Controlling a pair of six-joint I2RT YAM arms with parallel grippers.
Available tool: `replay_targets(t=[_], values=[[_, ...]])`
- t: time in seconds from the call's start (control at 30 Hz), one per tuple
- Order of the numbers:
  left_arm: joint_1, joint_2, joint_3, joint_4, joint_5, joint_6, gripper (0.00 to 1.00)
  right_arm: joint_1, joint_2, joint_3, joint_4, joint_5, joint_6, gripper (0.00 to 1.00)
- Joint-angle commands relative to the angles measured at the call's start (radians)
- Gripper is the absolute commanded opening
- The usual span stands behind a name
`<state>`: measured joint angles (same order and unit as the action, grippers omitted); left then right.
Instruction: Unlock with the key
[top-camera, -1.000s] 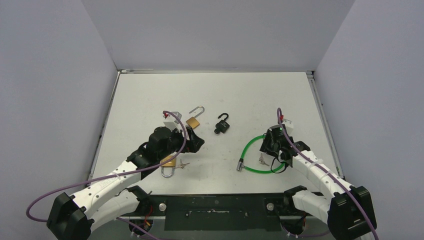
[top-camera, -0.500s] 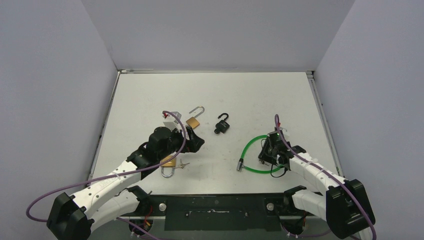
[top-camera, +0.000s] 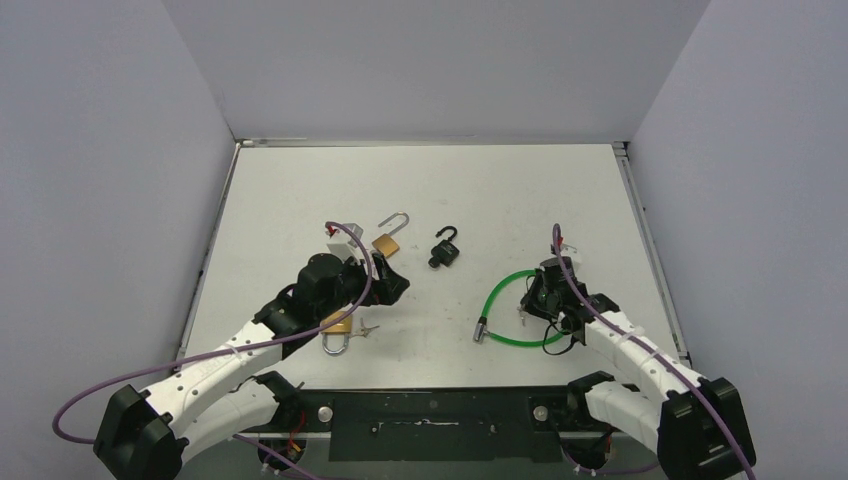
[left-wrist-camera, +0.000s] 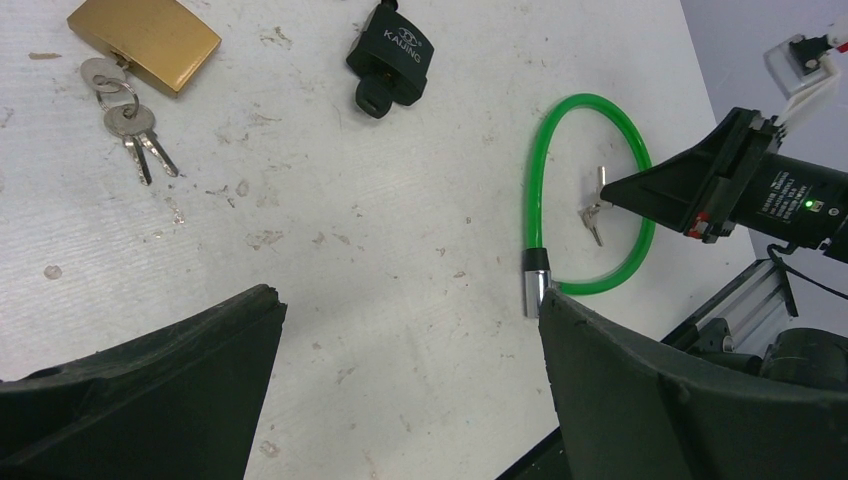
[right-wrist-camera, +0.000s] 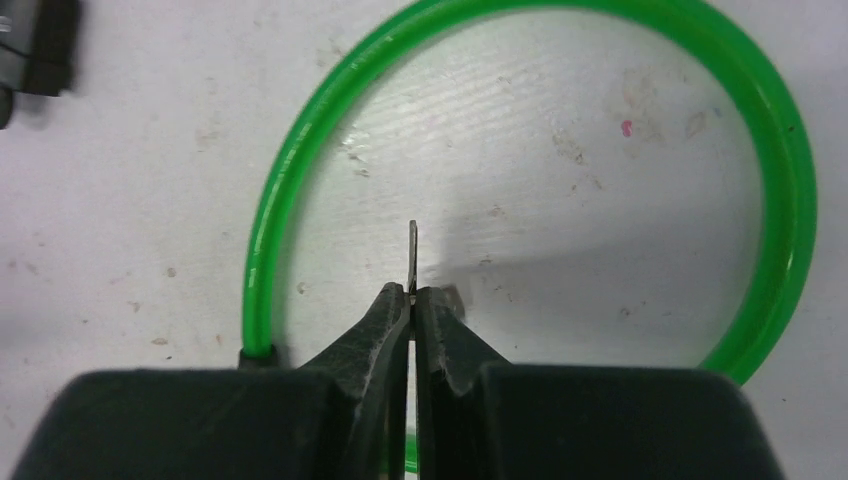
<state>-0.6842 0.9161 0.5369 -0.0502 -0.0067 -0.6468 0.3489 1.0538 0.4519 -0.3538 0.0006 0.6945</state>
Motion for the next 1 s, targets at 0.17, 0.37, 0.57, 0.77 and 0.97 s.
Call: replay_targets(t=[0.17, 0.37, 0.57, 0.77, 0.97], values=[[0.007, -0.03, 0.033, 0.07, 0.086, -0.042, 0.97, 0.026, -0.286, 0.009, 0.235, -0.225, -0.156, 0.0], [0.002, 0.002, 0.034, 0.114, 0.12, -0.073, 0.97, 0.03, -0.439, -0.063, 0.434, -0.474, -0.15, 0.0], [-0.07, 0.115, 0.046, 0.172, 0.075, -0.088, 0.93, 0.03, -0.564, -0.1, 0.496, -0.525, -0.114, 0.0], [-0.208, 0.357, 0.162, 0.228, -0.018, -0.063, 0.88, 0.03, -0.658, -0.065, 0.329, -0.267, -0.086, 0.0], [-0.32, 0.636, 0.369, 0.187, -0.153, -0.021, 0.78, 0.03, -0.704, 0.048, -0.034, 0.183, -0.02, 0.0]])
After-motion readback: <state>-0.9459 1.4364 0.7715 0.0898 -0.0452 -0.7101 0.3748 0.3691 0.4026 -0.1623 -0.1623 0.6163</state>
